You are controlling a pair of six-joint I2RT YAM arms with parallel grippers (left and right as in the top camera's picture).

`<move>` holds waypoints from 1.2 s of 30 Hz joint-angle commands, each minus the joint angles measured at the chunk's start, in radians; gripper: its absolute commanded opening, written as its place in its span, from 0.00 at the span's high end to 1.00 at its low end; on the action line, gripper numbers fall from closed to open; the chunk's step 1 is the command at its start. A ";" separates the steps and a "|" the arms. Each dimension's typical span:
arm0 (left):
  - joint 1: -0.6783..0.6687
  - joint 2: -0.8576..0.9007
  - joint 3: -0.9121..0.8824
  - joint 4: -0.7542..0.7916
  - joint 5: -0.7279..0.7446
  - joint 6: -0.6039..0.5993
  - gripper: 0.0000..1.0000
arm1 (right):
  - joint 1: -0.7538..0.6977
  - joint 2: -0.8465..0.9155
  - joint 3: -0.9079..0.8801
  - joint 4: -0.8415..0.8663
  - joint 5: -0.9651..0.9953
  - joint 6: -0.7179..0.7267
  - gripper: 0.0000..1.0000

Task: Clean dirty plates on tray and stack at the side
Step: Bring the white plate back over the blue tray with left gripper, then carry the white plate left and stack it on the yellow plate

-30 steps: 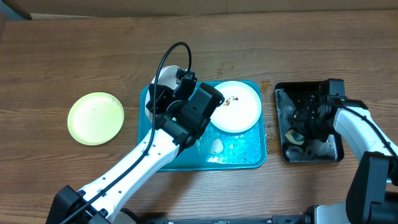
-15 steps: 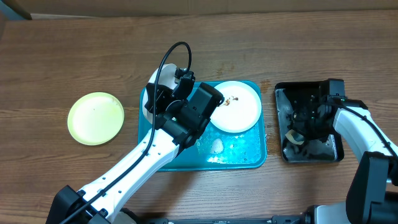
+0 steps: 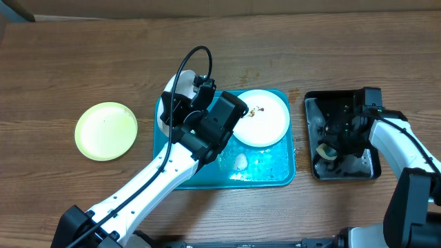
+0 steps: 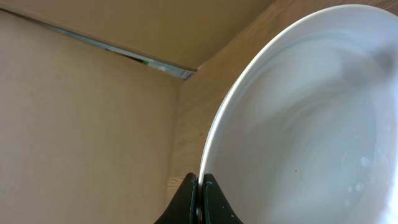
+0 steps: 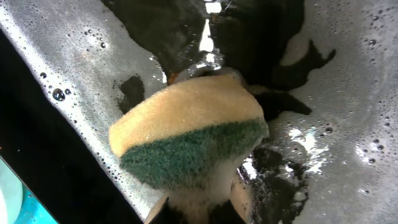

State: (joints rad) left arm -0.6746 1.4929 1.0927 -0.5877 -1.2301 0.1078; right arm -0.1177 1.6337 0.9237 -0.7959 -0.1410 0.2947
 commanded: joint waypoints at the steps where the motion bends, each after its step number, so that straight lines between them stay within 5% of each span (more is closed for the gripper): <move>1: -0.007 0.005 0.017 0.009 0.016 -0.011 0.96 | 0.000 0.001 0.012 0.005 0.010 -0.004 0.96; 13: 0.011 0.000 0.017 -0.062 -0.001 -0.110 0.96 | 0.000 0.001 0.012 0.005 0.010 -0.004 0.96; 20: 0.147 -0.082 0.018 -0.200 0.507 -0.335 0.96 | 0.000 0.001 0.012 0.003 0.010 -0.005 0.96; 26: 0.369 -0.230 0.018 -0.203 0.873 -0.359 0.96 | 0.000 0.001 0.011 0.004 0.011 -0.005 0.96; 36: 0.771 -0.220 0.017 -0.263 1.050 -0.435 0.96 | 0.000 0.001 0.012 0.000 0.018 -0.005 0.96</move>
State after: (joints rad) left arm 0.0227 1.2533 1.0946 -0.8413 -0.2684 -0.2623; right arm -0.1181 1.6337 0.9237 -0.7982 -0.1303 0.2947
